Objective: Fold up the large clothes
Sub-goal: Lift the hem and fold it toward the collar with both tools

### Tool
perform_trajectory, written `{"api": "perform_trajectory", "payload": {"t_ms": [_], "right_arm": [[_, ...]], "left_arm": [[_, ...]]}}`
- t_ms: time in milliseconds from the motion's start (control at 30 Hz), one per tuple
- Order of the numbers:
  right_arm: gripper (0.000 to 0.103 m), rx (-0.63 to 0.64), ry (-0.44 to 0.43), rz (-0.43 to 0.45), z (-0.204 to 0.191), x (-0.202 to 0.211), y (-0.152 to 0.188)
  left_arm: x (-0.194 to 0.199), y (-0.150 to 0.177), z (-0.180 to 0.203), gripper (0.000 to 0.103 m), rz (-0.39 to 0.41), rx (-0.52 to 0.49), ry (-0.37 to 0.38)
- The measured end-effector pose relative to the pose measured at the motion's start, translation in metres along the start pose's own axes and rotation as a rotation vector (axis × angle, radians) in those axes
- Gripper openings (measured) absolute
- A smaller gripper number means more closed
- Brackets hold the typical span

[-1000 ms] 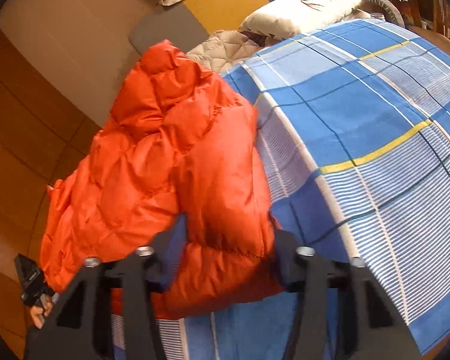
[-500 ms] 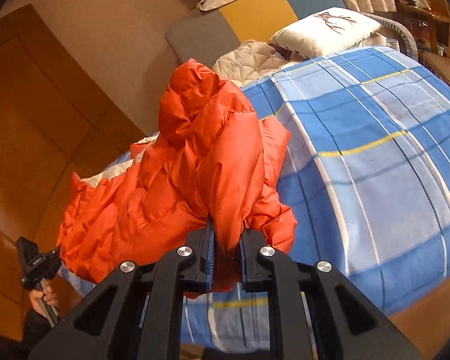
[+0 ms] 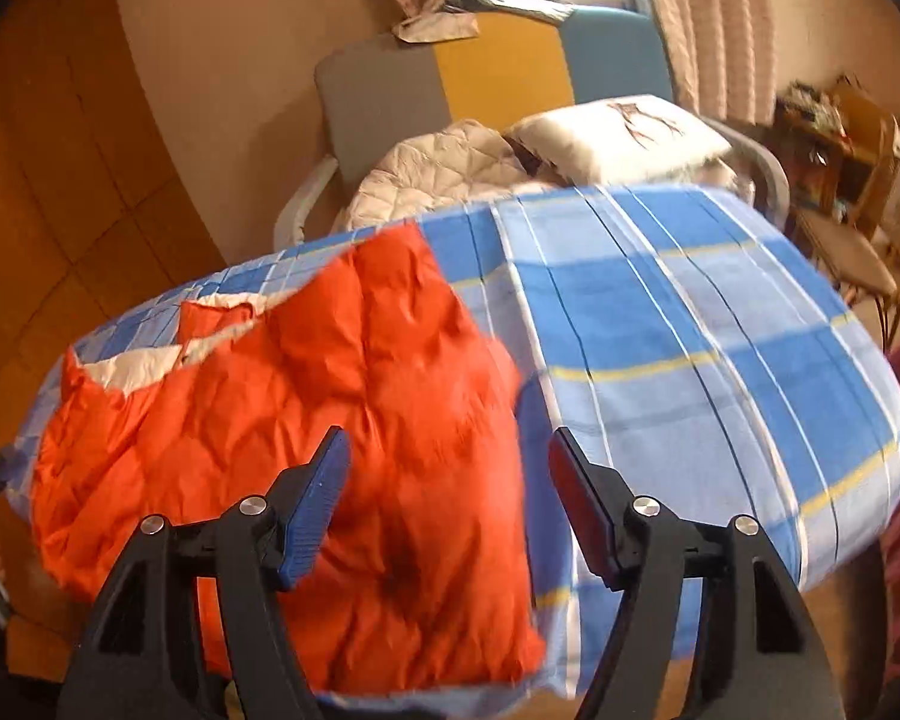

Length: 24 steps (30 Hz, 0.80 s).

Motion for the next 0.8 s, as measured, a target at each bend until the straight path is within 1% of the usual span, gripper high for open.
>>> {"api": "perform_trajectory", "payload": {"t_ms": [67, 100, 167, 200, 233, 267, 300, 333, 400, 500, 667, 733, 800], "right_arm": [[0.072, 0.04, 0.005, -0.007, -0.008, -0.015, -0.012], [0.072, 0.062, -0.001, -0.027, -0.013, -0.028, -0.02], [0.072, 0.111, 0.007, -0.074, -0.022, -0.054, -0.029], [0.072, 0.129, -0.002, -0.1, -0.025, -0.063, -0.03], [0.072, 0.149, 0.011, -0.125, -0.029, -0.075, -0.03], [0.069, 0.164, 0.011, -0.149, -0.033, -0.084, -0.029], [0.043, 0.174, -0.007, -0.173, -0.036, -0.091, -0.027], [0.019, 0.192, 0.004, -0.189, -0.039, -0.096, -0.024], [0.001, 0.23, 0.033, -0.195, -0.047, -0.098, -0.021], [0.001, 0.23, 0.045, -0.144, -0.048, -0.083, -0.025], [0.0, 0.15, 0.055, -0.016, -0.036, -0.049, -0.049], [0.0, 0.129, 0.07, 0.018, -0.033, -0.046, -0.059], [0.0, 0.102, 0.08, 0.039, -0.03, -0.049, -0.069]], "left_arm": [[-0.017, -0.011, 0.006, 0.069, -0.029, -0.04, 0.01], [-0.022, -0.014, 0.01, 0.069, -0.039, -0.056, -0.007], [-0.041, -0.019, 0.017, 0.066, -0.083, -0.087, 0.005], [-0.052, -0.022, 0.019, 0.056, -0.106, -0.1, -0.016], [-0.063, -0.023, 0.022, 0.038, -0.136, -0.125, -0.025], [-0.068, -0.022, 0.026, 0.026, -0.155, -0.148, -0.025], [-0.074, -0.021, 0.029, 0.009, -0.164, -0.172, -0.053], [-0.08, -0.02, 0.031, 0.002, -0.167, -0.199, -0.079], [-0.079, -0.022, 0.033, 0.001, -0.144, -0.208, -0.089], [-0.064, -0.028, 0.034, 0.0, -0.083, -0.19, -0.089], [-0.036, -0.046, 0.025, 0.0, 0.034, -0.126, -0.086], [-0.032, -0.058, 0.02, 0.0, 0.068, -0.101, -0.095], [-0.036, -0.067, 0.014, 0.0, 0.08, -0.081, -0.105]]}}
Point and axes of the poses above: each gripper's, at about its wrist camera, not at the fingertips, and x roughly against the way its jaws point, z to its right, y to its underside, the point moved 2 cm from there along -x, roughly the way its jaws point, and after that the axes turned 2 degrees about -x, right-handed, at the moved point
